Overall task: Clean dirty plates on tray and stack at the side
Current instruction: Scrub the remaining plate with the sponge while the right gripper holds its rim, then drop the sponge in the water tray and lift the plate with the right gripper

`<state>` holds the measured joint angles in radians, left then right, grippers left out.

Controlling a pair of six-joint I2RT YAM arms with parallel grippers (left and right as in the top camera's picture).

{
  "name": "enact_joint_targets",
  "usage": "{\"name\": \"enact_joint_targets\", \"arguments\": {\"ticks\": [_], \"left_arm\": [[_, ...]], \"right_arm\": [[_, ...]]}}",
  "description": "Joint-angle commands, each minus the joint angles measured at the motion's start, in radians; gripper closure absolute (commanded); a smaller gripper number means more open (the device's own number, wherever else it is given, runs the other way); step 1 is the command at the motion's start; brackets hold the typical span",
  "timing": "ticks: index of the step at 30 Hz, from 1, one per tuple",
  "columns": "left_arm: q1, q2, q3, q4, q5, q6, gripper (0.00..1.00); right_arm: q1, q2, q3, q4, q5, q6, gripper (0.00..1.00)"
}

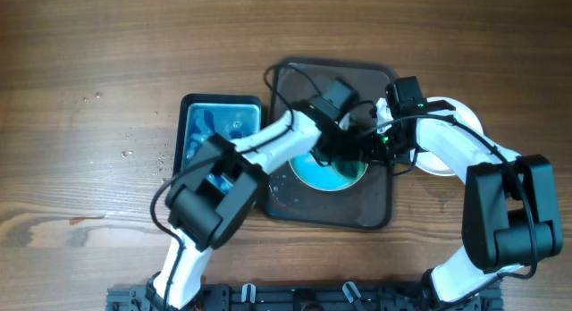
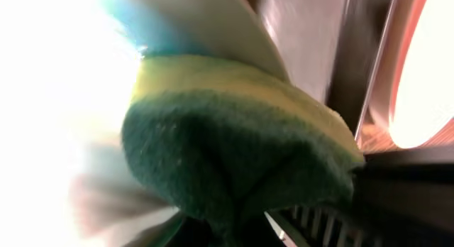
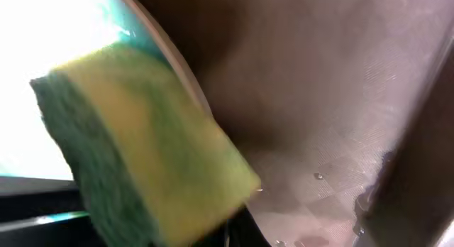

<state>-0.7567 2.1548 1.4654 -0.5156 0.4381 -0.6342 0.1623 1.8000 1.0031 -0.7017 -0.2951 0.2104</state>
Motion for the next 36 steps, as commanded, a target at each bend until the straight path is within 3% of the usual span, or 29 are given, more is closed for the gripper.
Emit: {"name": "enact_joint_targets", "arguments": {"ticks": [1, 4, 10, 13, 17, 26, 31, 36], "left_arm": [[-0.016, 0.037, -0.008, -0.068, 0.042, -0.025, 0.96], [0.010, 0.037, -0.008, -0.159, -0.047, -0.025, 0.96], [0.089, 0.024, -0.007, -0.378, -0.450, -0.025, 0.96], [0.113, 0.001, -0.007, -0.425, -0.576, -0.025, 0.96], [0.132, -0.066, -0.004, -0.436, -0.594, -0.026, 0.96], [0.173, -0.369, 0.008, -0.467, -0.401, -0.025, 0.96], [0.288, -0.534, 0.008, -0.595, -0.452, -0.011, 0.96], [0.441, -0.566, -0.010, -0.716, -0.567, 0.040, 0.96]], "right_arm": [[-0.003, 0.042, -0.017, -0.016, 0.070, -0.025, 0.96], [-0.003, 0.042, -0.017, -0.016, 0.070, -0.025, 0.96], [-0.003, 0.042, -0.017, -0.016, 0.070, -0.026, 0.96], [-0.003, 0.042, -0.017, -0.013, 0.070, -0.025, 0.96], [-0.003, 0.042, -0.017, -0.013, 0.070, -0.024, 0.96], [-0.003, 0.042, -0.017, -0.017, 0.067, -0.025, 0.96], [-0.003, 0.042, -0.017, -0.013, 0.062, -0.025, 0.96], [-0.003, 0.042, -0.017, 0.042, 0.063, -0.024, 0.96]]}}
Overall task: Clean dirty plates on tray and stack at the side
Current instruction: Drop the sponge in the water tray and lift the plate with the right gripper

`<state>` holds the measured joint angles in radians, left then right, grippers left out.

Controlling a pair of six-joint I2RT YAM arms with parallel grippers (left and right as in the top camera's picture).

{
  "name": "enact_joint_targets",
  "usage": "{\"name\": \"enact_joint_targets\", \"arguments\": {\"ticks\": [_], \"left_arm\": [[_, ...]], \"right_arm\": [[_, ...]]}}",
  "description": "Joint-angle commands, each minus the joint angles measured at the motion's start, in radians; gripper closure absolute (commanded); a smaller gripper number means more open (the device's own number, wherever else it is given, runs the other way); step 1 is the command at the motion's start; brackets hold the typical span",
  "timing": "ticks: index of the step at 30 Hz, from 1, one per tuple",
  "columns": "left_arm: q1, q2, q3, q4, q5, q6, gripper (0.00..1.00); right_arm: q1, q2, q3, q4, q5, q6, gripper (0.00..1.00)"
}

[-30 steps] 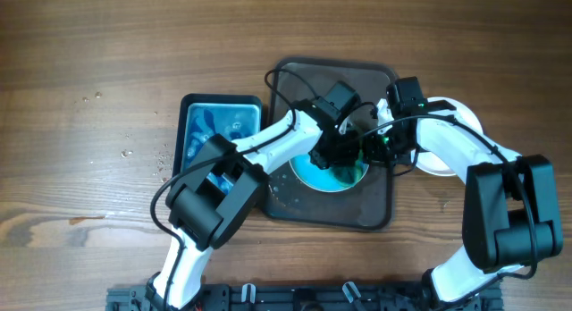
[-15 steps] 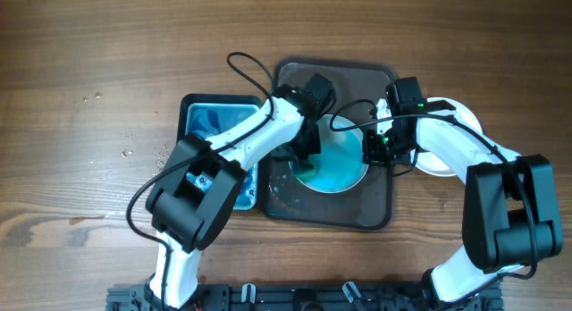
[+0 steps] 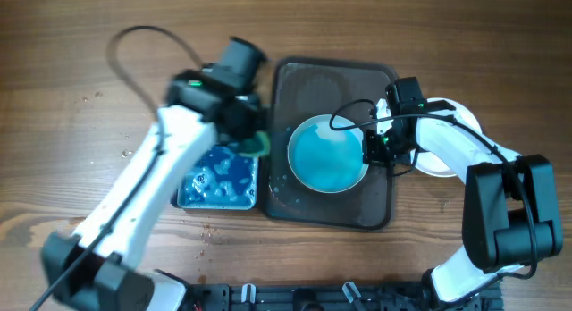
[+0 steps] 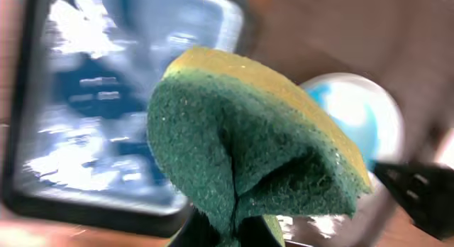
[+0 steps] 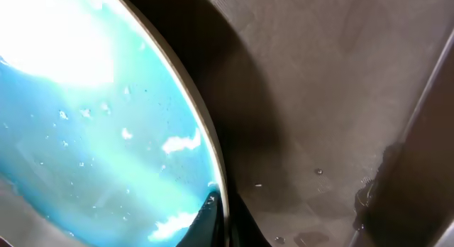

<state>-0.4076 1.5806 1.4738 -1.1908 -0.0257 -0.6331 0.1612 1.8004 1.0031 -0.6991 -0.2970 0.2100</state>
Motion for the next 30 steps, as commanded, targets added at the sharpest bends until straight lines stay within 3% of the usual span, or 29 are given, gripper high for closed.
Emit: {"name": "enact_joint_targets", "arguments": {"ticks": [1, 6, 9, 10, 12, 13, 15, 22, 25, 30], "left_arm": [[0.124, 0.013, -0.049, -0.031, -0.103, 0.053, 0.96], [0.203, 0.024, -0.260, 0.121, -0.097, 0.053, 0.96], [0.210, 0.024, -0.394, 0.235, -0.015, 0.054, 0.92], [0.210, 0.024, -0.430, 0.271, 0.022, 0.073, 0.87], [0.210, 0.024, -0.446, 0.292, 0.061, 0.098, 0.64], [0.210, 0.024, -0.441, 0.294, 0.072, 0.108, 0.54], [0.210, 0.013, -0.416, 0.276, 0.088, 0.135, 0.45], [0.227, -0.076, -0.181, 0.069, 0.085, 0.185, 0.28], [0.264, -0.129, -0.068, -0.018, 0.085, 0.184, 0.01], [0.338, -0.232, 0.037, -0.093, 0.085, 0.184, 0.00]], "right_arm": [[-0.002, 0.042, -0.017, 0.054, 0.064, -0.015, 0.96], [-0.002, 0.021, 0.027, -0.026, 0.011, 0.019, 0.96], [-0.002, -0.043, 0.070, -0.103, 0.024, 0.016, 0.96], [0.001, -0.086, 0.092, -0.138, 0.045, 0.016, 0.96], [0.013, -0.158, 0.131, -0.196, 0.073, 0.013, 0.96], [0.024, -0.192, 0.157, -0.227, 0.072, 0.002, 0.96], [0.056, -0.243, 0.210, -0.290, 0.089, -0.005, 0.96], [0.258, -0.264, 0.400, -0.420, 0.233, 0.039, 0.96], [0.348, -0.221, 0.428, -0.377, 0.285, 0.083, 0.96], [0.459, -0.091, 0.526, -0.291, 0.309, 0.116, 0.96]]}}
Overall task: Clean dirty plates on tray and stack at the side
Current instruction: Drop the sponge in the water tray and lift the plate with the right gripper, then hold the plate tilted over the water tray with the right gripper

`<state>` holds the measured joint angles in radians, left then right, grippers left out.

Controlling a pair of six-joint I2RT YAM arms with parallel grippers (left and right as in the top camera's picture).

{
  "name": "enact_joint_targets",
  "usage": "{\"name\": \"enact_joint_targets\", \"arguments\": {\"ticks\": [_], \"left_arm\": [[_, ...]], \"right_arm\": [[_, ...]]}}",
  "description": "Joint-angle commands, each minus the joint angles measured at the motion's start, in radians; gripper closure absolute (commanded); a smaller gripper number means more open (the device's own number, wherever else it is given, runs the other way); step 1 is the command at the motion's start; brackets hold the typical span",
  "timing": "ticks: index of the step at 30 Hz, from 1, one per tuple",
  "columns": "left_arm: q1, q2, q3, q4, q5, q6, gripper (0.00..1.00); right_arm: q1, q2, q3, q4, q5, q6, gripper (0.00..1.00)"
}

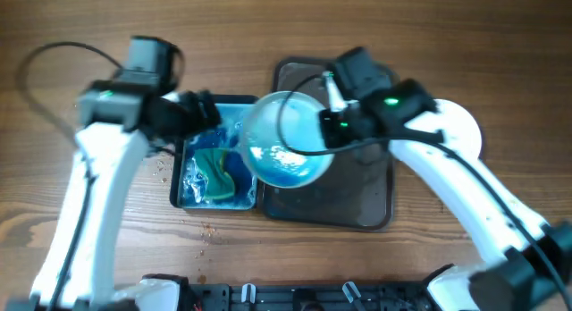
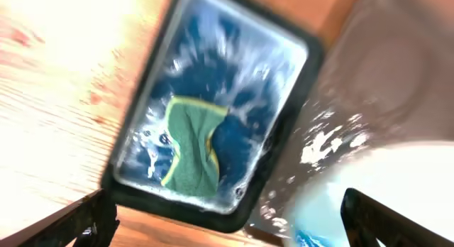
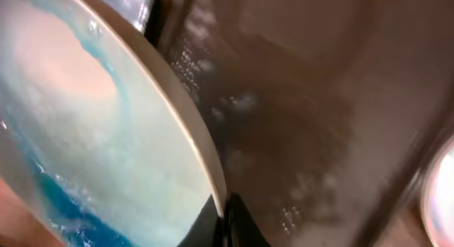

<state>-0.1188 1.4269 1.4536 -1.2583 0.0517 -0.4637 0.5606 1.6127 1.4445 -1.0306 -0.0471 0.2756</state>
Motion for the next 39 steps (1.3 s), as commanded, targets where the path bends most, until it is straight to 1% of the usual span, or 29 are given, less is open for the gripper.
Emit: {"name": "enact_joint_targets", "arguments": {"ticks": [1, 3, 4, 5, 9, 13, 15, 18, 21, 27, 33, 39], "left_arm": [[0.076, -0.118, 0.060, -0.031, 0.007, 0.015, 0.00], [0.102, -0.154, 0.060, -0.038, 0.006, 0.015, 0.00], [0.115, -0.171, 0.060, -0.041, 0.001, 0.016, 0.00], [0.139, -0.200, 0.060, -0.050, -0.035, 0.016, 0.00], [0.170, -0.238, 0.060, -0.100, -0.132, 0.015, 0.00], [0.175, -0.247, 0.060, -0.131, -0.140, 0.015, 0.00], [0.175, -0.246, 0.060, -0.131, -0.140, 0.015, 0.00], [0.175, -0.246, 0.060, -0.131, -0.140, 0.015, 0.00], [0.175, -0.246, 0.060, -0.131, -0.140, 0.015, 0.00], [0.175, -0.246, 0.060, -0.131, -0.140, 0.015, 0.00], [0.175, -0.245, 0.060, -0.130, -0.140, 0.015, 0.00], [0.175, -0.245, 0.060, -0.130, -0.140, 0.015, 0.00]], "right_arm": [[0.094, 0.150, 0.132, 0.065, 0.074, 0.051, 0.96], [0.134, 0.201, 0.179, 0.084, 0.136, 0.055, 0.96], [0.155, 0.223, 0.199, 0.094, 0.199, 0.073, 0.96], [0.197, 0.245, 0.219, 0.121, 0.335, 0.099, 0.96], [0.290, 0.240, 0.219, 0.202, 0.565, 0.090, 0.96], [0.383, 0.235, 0.219, 0.238, 0.801, 0.089, 0.96], [0.431, 0.235, 0.219, 0.261, 0.897, 0.050, 0.96], [0.497, 0.235, 0.219, 0.301, 0.991, -0.035, 0.96], [0.546, 0.235, 0.219, 0.348, 1.144, -0.117, 0.96], [0.616, 0.235, 0.219, 0.450, 1.270, -0.272, 0.96], [0.663, 0.235, 0.219, 0.509, 1.328, -0.373, 0.96], [0.667, 0.235, 0.219, 0.514, 1.334, -0.382, 0.96]]}}
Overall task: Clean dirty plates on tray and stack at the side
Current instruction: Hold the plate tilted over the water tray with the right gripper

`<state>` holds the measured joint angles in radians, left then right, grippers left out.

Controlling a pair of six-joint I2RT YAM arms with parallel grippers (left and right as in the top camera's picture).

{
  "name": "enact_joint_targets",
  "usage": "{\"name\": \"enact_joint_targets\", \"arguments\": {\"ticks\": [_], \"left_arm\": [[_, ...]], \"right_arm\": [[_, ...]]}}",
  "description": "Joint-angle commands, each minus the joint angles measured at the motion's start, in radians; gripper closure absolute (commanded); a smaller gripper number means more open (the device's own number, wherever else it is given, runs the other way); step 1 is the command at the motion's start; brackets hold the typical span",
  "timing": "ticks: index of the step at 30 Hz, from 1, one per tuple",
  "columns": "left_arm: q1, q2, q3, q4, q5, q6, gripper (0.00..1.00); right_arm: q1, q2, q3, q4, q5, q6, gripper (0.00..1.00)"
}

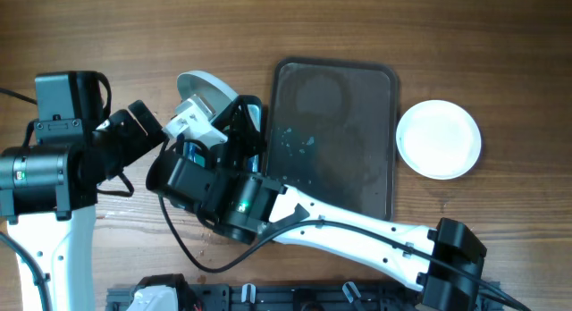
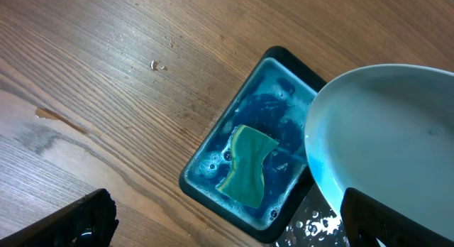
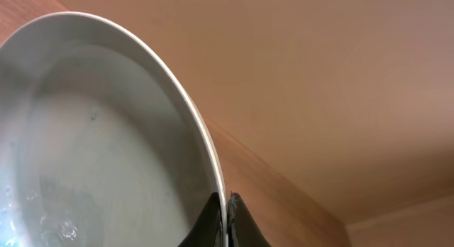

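My right gripper (image 3: 225, 204) is shut on the rim of a wet plate (image 3: 106, 140), white outside and turquoise inside. It holds the plate (image 1: 204, 86) tipped up on edge above the far end of the tub of blue soapy water (image 2: 213, 172). A green and yellow sponge (image 2: 247, 165) lies in that tub. Over the table left of the tub, my left gripper (image 2: 227, 226) is open and holds nothing. The dark tray (image 1: 335, 141) carries only water drops. A white plate (image 1: 438, 138) lies on the table right of the tray.
The right arm (image 1: 357, 235) reaches across the front of the table, from the right base to the tub. The left arm (image 1: 54, 159) stands at the left side. Bare wooden table (image 2: 85, 77) lies left of the tub.
My right gripper has moved the plate left, from over the tray's left edge to over the tub, tipped more steeply. The left gripper has drawn back left and higher, still open.
First my left gripper pressed the sponge on the turquoise plate in the tray while the right one gripped its rim. Then the left held the sponge over the tub. Later the sponge lay in the tub and the plate was lifted; now it hangs over the tub.
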<state>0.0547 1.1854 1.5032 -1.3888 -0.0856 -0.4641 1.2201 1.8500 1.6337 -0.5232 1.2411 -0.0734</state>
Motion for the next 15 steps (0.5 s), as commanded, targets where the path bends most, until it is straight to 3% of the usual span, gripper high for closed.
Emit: {"name": "enact_joint_targets", "arguments": {"ticks": [1, 15], "left_arm": [[0.002, -0.004, 0.010, 0.000, -0.002, 0.016, 0.00], [0.002, -0.004, 0.010, 0.000, -0.002, 0.016, 0.00]], "right_arm": [[0.007, -0.003, 0.029, 0.007, 0.045, -0.031, 0.96], [0.005, -0.002, 0.029, 0.037, 0.037, -0.028, 0.96]]}}
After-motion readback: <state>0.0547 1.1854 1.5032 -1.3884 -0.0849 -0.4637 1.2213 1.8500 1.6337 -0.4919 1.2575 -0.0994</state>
